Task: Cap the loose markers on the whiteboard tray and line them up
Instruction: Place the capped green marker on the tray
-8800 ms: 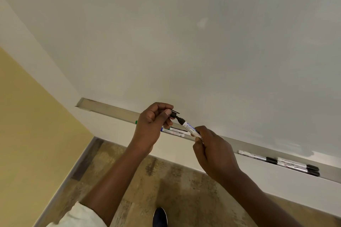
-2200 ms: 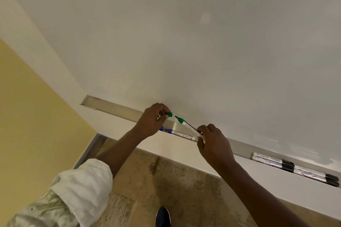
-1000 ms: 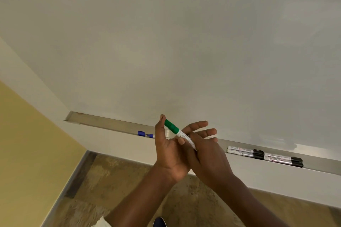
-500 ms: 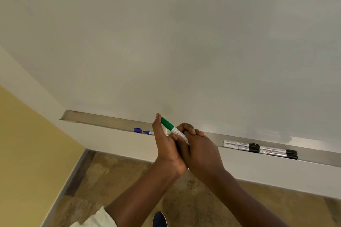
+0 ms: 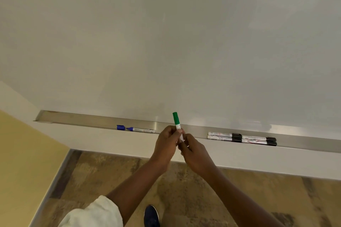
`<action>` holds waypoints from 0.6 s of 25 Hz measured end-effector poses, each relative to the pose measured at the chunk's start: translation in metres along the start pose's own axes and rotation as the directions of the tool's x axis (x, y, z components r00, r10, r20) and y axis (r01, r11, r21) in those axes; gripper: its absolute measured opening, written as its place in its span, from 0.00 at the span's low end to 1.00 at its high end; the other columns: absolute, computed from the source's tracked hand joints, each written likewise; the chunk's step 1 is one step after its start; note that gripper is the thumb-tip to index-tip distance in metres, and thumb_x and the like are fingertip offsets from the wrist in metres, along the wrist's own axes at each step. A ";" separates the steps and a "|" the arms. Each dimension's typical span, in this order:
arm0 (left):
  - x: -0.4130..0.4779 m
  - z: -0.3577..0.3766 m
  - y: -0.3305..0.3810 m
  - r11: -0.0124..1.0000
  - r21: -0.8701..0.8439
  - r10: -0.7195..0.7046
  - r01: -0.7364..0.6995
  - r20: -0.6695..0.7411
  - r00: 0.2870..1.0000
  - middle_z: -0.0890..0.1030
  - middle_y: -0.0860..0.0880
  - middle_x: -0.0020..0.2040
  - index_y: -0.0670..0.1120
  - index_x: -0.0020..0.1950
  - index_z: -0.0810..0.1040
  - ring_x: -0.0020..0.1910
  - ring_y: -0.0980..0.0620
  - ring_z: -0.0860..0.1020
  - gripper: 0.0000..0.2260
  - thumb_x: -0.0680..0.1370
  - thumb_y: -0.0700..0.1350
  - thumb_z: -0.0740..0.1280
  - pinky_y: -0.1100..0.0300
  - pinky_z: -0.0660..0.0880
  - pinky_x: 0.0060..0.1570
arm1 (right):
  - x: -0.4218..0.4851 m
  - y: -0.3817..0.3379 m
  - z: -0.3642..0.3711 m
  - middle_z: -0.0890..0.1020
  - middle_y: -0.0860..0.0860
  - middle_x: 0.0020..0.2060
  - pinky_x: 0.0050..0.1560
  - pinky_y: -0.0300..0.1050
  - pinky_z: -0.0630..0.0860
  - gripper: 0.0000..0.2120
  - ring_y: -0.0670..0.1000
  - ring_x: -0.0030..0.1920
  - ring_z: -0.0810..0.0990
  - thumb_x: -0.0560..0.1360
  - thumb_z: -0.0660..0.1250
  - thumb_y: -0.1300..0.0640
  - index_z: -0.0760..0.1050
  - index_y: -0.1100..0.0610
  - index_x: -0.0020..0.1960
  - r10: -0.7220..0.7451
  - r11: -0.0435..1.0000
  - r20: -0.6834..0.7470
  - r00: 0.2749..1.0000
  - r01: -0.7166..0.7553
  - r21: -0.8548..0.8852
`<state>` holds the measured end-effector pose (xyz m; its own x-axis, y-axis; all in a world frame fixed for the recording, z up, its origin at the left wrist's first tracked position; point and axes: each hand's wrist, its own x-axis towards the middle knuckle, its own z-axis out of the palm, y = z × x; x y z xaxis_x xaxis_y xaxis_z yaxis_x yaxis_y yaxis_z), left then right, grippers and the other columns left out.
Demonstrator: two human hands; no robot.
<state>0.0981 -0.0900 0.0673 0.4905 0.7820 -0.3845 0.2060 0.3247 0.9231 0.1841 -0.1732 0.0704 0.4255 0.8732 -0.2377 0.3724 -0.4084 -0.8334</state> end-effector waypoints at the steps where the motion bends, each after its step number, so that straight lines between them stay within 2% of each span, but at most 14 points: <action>1: 0.007 0.000 -0.002 0.996 0.089 0.026 -0.025 -0.011 1.000 0.85 0.45 0.48 0.49 0.50 0.81 0.50 0.46 0.82 0.08 0.78 0.51 0.65 0.49 0.78 0.53 | 0.002 0.010 0.000 0.81 0.47 0.52 0.46 0.39 0.76 0.14 0.46 0.48 0.80 0.82 0.58 0.49 0.71 0.52 0.64 0.042 0.998 -0.019 0.999 -0.043 -0.055; 3: 0.023 0.001 -0.006 0.958 0.271 0.105 -0.096 -0.018 0.994 0.84 0.51 0.47 0.49 0.52 0.79 0.48 0.52 0.81 0.06 0.81 0.48 0.63 0.56 0.77 0.49 | 0.001 0.032 -0.002 0.79 0.50 0.57 0.51 0.44 0.79 0.17 0.48 0.51 0.80 0.80 0.62 0.46 0.71 0.52 0.65 0.114 0.981 -0.047 0.992 -0.120 -0.150; 4: 0.033 0.000 -0.009 0.905 0.393 0.183 -0.163 -0.014 0.983 0.83 0.52 0.47 0.48 0.53 0.78 0.47 0.53 0.80 0.06 0.82 0.47 0.63 0.58 0.75 0.45 | 0.000 0.042 -0.004 0.78 0.50 0.59 0.52 0.44 0.79 0.18 0.48 0.52 0.79 0.79 0.63 0.46 0.71 0.52 0.66 0.129 0.973 -0.052 0.990 -0.136 -0.185; 5: 0.042 -0.001 -0.013 0.811 0.531 0.282 -0.246 0.014 0.959 0.82 0.51 0.46 0.48 0.55 0.78 0.45 0.52 0.79 0.06 0.82 0.45 0.63 0.59 0.74 0.43 | -0.002 0.049 -0.006 0.78 0.51 0.60 0.52 0.43 0.77 0.18 0.48 0.53 0.78 0.79 0.63 0.46 0.71 0.52 0.66 0.131 0.967 -0.055 0.990 -0.140 -0.215; 6: 0.053 -0.002 -0.017 0.676 0.662 0.370 -0.324 0.075 0.926 0.81 0.49 0.47 0.47 0.56 0.78 0.45 0.50 0.78 0.06 0.82 0.44 0.63 0.57 0.73 0.42 | -0.005 0.056 -0.008 0.77 0.51 0.61 0.51 0.41 0.76 0.18 0.48 0.54 0.78 0.79 0.64 0.47 0.71 0.52 0.66 0.129 0.960 -0.057 0.990 -0.139 -0.244; 8: 0.073 -0.002 -0.028 0.378 0.831 0.416 -0.407 0.240 0.877 0.79 0.47 0.49 0.48 0.60 0.78 0.47 0.47 0.76 0.10 0.80 0.42 0.63 0.53 0.73 0.45 | -0.007 0.069 -0.012 0.76 0.51 0.64 0.52 0.40 0.74 0.19 0.49 0.55 0.77 0.78 0.65 0.47 0.71 0.52 0.66 0.118 0.947 -0.075 0.990 -0.135 -0.293; 9: 0.080 0.001 -0.033 0.260 0.871 0.392 -0.418 0.300 0.870 0.78 0.47 0.51 0.48 0.62 0.78 0.48 0.46 0.76 0.12 0.80 0.41 0.63 0.53 0.72 0.47 | -0.007 0.075 -0.013 0.75 0.51 0.65 0.53 0.42 0.75 0.20 0.49 0.56 0.77 0.78 0.65 0.47 0.70 0.52 0.67 0.108 0.935 -0.089 0.990 -0.131 -0.330; 11: 0.091 0.008 -0.045 0.100 0.897 0.333 -0.431 0.378 0.864 0.76 0.47 0.54 0.49 0.64 0.78 0.51 0.46 0.75 0.14 0.80 0.41 0.62 0.52 0.71 0.52 | -0.005 0.086 -0.016 0.73 0.50 0.67 0.58 0.47 0.76 0.21 0.50 0.59 0.76 0.77 0.65 0.46 0.70 0.52 0.68 0.068 0.900 -0.111 0.992 -0.108 -0.423; 13: 0.097 0.014 -0.058 0.020 0.894 0.293 -0.448 0.423 0.858 0.75 0.46 0.56 0.50 0.65 0.77 0.54 0.46 0.74 0.14 0.80 0.42 0.62 0.51 0.71 0.54 | -0.004 0.096 -0.019 0.72 0.50 0.69 0.63 0.49 0.74 0.23 0.51 0.65 0.72 0.77 0.65 0.45 0.69 0.52 0.69 0.044 0.867 -0.113 0.993 -0.094 -0.490; 15: 0.100 0.021 -0.067 -0.002 0.892 0.285 -0.452 0.434 0.855 0.75 0.46 0.56 0.50 0.65 0.77 0.54 0.45 0.74 0.14 0.81 0.43 0.62 0.51 0.71 0.54 | -0.002 0.104 -0.022 0.68 0.51 0.72 0.68 0.51 0.70 0.24 0.53 0.70 0.68 0.78 0.64 0.45 0.67 0.52 0.71 0.039 0.831 -0.112 0.993 -0.095 -0.549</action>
<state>0.1514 -0.0449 -0.0327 0.8452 0.5303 -0.0668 0.5333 -0.8286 0.1705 0.2400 -0.2235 -0.0044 0.5297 0.8211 -0.2128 0.7214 -0.5680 -0.3961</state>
